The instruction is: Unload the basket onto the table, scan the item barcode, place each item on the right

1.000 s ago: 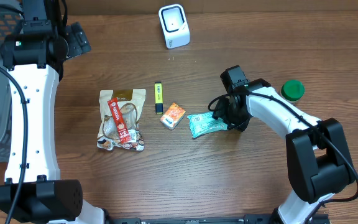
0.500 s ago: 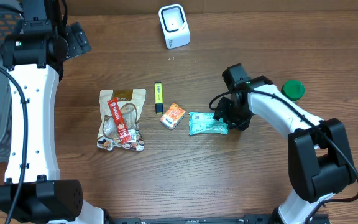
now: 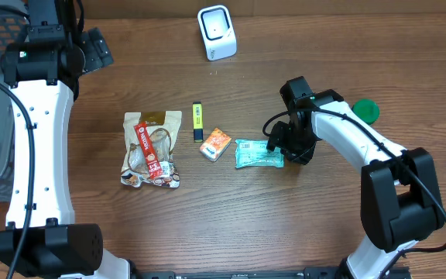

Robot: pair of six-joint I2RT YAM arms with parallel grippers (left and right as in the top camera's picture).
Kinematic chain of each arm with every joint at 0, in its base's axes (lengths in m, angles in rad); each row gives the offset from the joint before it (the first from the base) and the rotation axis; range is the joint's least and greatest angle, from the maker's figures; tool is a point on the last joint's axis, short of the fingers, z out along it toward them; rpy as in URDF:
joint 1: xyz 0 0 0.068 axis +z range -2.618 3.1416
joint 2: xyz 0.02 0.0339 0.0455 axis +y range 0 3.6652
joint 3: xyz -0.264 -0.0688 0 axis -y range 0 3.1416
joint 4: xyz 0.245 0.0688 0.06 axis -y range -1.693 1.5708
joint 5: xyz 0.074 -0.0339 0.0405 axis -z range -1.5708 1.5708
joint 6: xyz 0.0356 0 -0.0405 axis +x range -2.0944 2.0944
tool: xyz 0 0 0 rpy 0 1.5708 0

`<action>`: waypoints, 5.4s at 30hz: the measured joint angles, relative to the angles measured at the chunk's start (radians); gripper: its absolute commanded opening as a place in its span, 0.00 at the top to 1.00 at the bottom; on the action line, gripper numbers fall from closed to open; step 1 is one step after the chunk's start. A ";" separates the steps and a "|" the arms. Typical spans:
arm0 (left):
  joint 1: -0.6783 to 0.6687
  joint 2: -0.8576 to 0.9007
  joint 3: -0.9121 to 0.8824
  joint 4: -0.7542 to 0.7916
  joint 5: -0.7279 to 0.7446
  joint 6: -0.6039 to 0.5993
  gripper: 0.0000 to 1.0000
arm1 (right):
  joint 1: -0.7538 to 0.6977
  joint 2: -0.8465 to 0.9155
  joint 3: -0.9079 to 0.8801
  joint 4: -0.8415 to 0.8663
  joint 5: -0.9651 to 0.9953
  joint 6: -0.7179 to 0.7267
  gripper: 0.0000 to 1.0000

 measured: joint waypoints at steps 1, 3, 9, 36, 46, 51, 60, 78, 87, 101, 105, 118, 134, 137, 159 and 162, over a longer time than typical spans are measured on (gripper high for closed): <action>0.000 0.000 0.000 0.000 0.000 0.000 0.00 | 0.000 0.000 0.000 0.002 0.000 -0.001 0.42; 0.000 0.000 0.000 0.000 0.000 0.000 0.00 | 0.000 0.000 0.000 0.004 0.001 -0.001 0.43; 0.000 0.000 0.000 0.000 0.000 0.000 0.00 | 0.000 0.000 -0.027 0.059 0.003 -0.003 0.46; 0.000 0.000 0.000 0.000 0.000 0.000 0.00 | -0.003 -0.032 -0.158 0.238 -0.050 -0.004 0.81; 0.000 0.000 0.000 0.000 0.000 0.000 0.00 | -0.008 -0.037 -0.158 0.237 -0.064 -0.003 0.97; 0.000 0.000 0.000 0.000 0.000 0.000 0.00 | -0.018 -0.037 -0.158 0.237 -0.086 -0.047 0.97; 0.000 0.000 0.000 0.000 0.000 0.000 0.00 | -0.122 -0.055 -0.173 0.204 -0.383 -0.340 0.96; 0.000 0.000 0.000 0.000 0.000 0.000 0.00 | -0.159 -0.365 -0.177 0.114 -0.555 -0.447 0.96; 0.000 0.000 0.000 0.000 0.000 0.000 0.01 | -0.159 -0.365 -0.177 0.108 -0.554 -0.439 0.96; 0.000 0.000 0.000 0.000 0.000 0.000 0.00 | -0.159 -0.365 -0.177 0.106 -0.554 -0.436 0.96; 0.000 0.000 0.000 0.000 0.000 0.000 0.00 | -0.159 -0.365 -0.177 0.104 -0.554 -0.436 0.96; 0.000 0.000 0.000 0.000 0.000 0.000 0.00 | -0.159 -0.365 -0.177 0.098 -0.554 -0.436 0.96; 0.000 0.000 0.000 0.000 0.000 0.000 0.00 | -0.159 -0.365 -0.177 0.098 -0.554 -0.436 0.96; 0.000 0.000 0.000 0.000 0.000 0.000 0.00 | -0.159 -0.365 -0.177 0.093 -0.554 -0.436 0.96; 0.000 0.000 0.000 0.000 0.000 0.000 0.00 | -0.159 -0.365 -0.177 -0.032 -0.534 -0.421 0.96; 0.000 0.000 0.000 0.000 0.000 0.000 0.00 | -0.159 -0.365 -0.177 -0.033 -0.535 -0.420 0.96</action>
